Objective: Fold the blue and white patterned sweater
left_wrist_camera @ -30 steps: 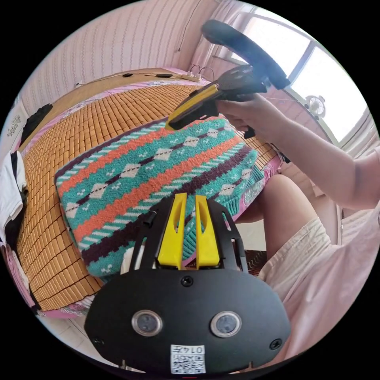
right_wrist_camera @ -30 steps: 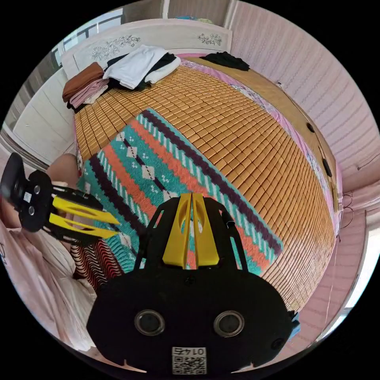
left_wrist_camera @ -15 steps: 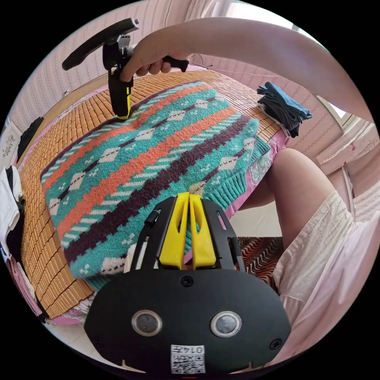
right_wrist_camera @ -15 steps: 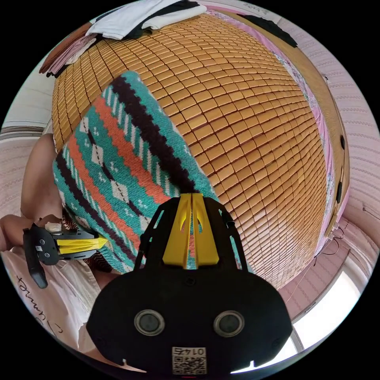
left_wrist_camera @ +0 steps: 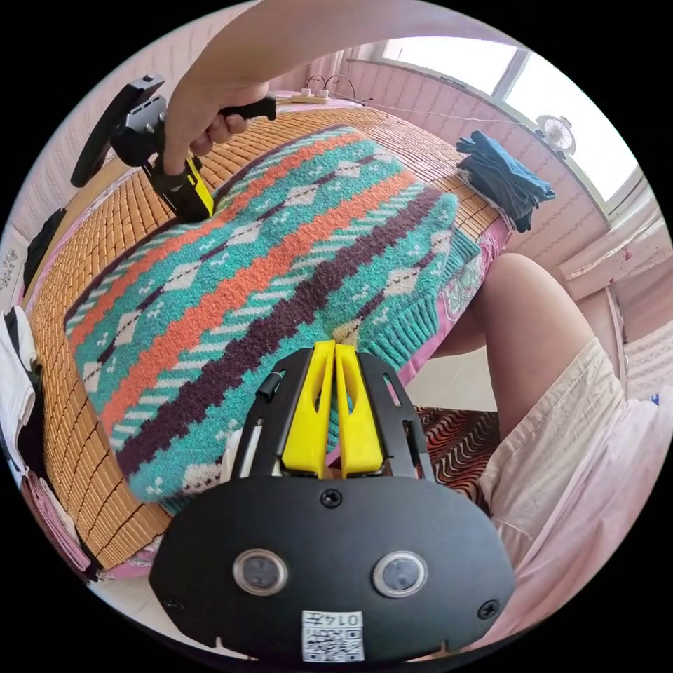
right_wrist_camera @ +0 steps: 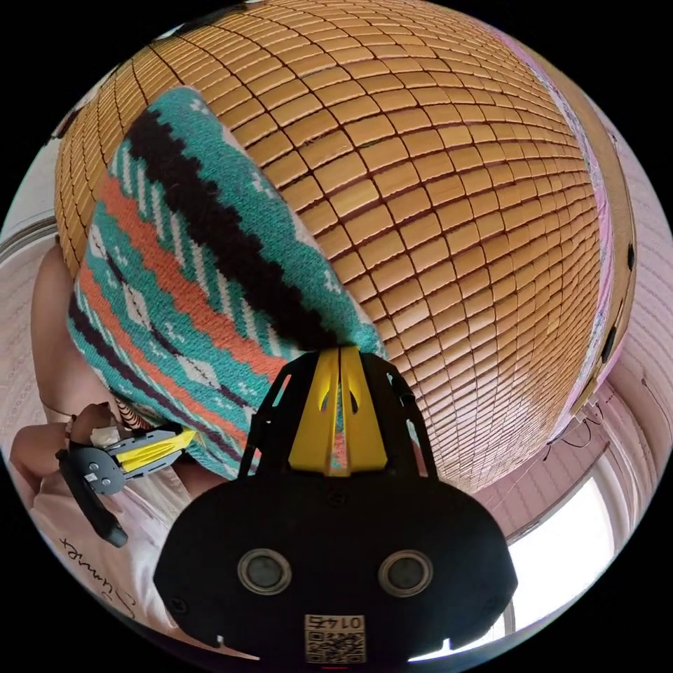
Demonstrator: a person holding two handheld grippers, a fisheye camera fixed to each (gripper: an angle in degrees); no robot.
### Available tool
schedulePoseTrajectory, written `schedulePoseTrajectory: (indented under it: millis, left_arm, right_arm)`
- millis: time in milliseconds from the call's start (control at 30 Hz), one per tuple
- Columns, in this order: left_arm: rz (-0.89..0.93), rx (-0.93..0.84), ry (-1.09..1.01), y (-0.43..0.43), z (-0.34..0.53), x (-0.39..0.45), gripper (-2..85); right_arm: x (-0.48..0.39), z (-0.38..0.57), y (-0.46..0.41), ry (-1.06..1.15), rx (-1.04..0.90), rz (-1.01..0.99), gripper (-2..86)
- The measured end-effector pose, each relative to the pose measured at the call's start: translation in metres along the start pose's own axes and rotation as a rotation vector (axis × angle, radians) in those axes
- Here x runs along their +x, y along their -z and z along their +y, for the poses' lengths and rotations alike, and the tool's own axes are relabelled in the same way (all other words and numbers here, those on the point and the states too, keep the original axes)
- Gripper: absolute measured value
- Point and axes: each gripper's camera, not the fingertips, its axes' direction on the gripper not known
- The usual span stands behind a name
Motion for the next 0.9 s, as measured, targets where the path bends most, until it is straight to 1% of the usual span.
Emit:
schedulePoseTrajectory:
  millis: [33,100,133,167,200,233,267,300,367,400,467,633,700,800,900]
  left_arm:
    - [0.008,0.011,0.037,0.003,0.0,0.0,-0.9]
    - [0.041,0.033,0.093,0.012,0.002,-0.004,-0.9]
    - [0.087,0.067,0.123,0.022,0.005,-0.007,-0.8]
    - [0.121,0.119,0.149,0.033,0.009,-0.011,-0.8]
    - [0.131,0.139,0.149,0.038,0.011,-0.012,-0.7]
    - [0.129,0.159,0.141,0.046,0.01,-0.014,-0.6]
    - [0.116,0.153,0.137,0.052,0.003,-0.017,-0.4]
    - [0.113,0.151,0.131,0.055,-0.002,-0.018,-0.4]
    - [0.111,0.154,0.096,0.065,-0.033,-0.022,1.7]
    - [0.115,0.154,0.091,0.066,-0.043,-0.023,2.9]
    - [0.105,0.165,0.055,0.075,-0.087,-0.024,5.2]
    - [0.047,0.171,-0.028,0.083,-0.185,-0.008,6.7]
    - [0.053,0.147,-0.022,0.075,-0.222,-0.003,7.7]
    - [0.076,0.064,-0.031,0.052,-0.28,0.013,9.3]
    - [0.06,-0.021,-0.019,0.022,-0.326,0.027,10.6]
  right_arm:
    - [0.009,0.023,0.003,-0.047,0.079,-0.034,-0.5]
    - [0.016,0.082,0.016,-0.125,0.329,-0.062,-0.4]
    - [0.016,0.142,0.027,-0.218,0.591,-0.081,-0.3]
    - [0.013,0.212,0.032,-0.305,0.813,-0.126,-0.1]
    - [0.012,0.245,0.029,-0.349,0.877,-0.149,0.0]
    - [0.007,0.306,0.017,-0.44,0.935,-0.18,0.2]
    - [0.001,0.362,-0.004,-0.54,0.946,-0.19,0.7]
    - [-0.002,0.388,-0.016,-0.59,0.943,-0.184,0.9]
    - [-0.011,0.479,-0.071,-0.808,0.91,-0.167,3.9]
    - [-0.011,0.497,-0.084,-0.864,0.9,-0.182,5.3]
    - [-0.003,0.55,-0.127,-1.013,0.85,-0.313,10.4]
    - [0.017,0.582,-0.17,-1.044,0.835,-0.494,14.1]
    - [0.027,0.591,-0.18,-1.071,0.83,-0.532,15.3]
    - [0.04,0.61,-0.201,-1.099,0.843,-0.695,15.7]
    - [0.039,0.627,-0.202,-1.098,0.854,-0.678,14.7]
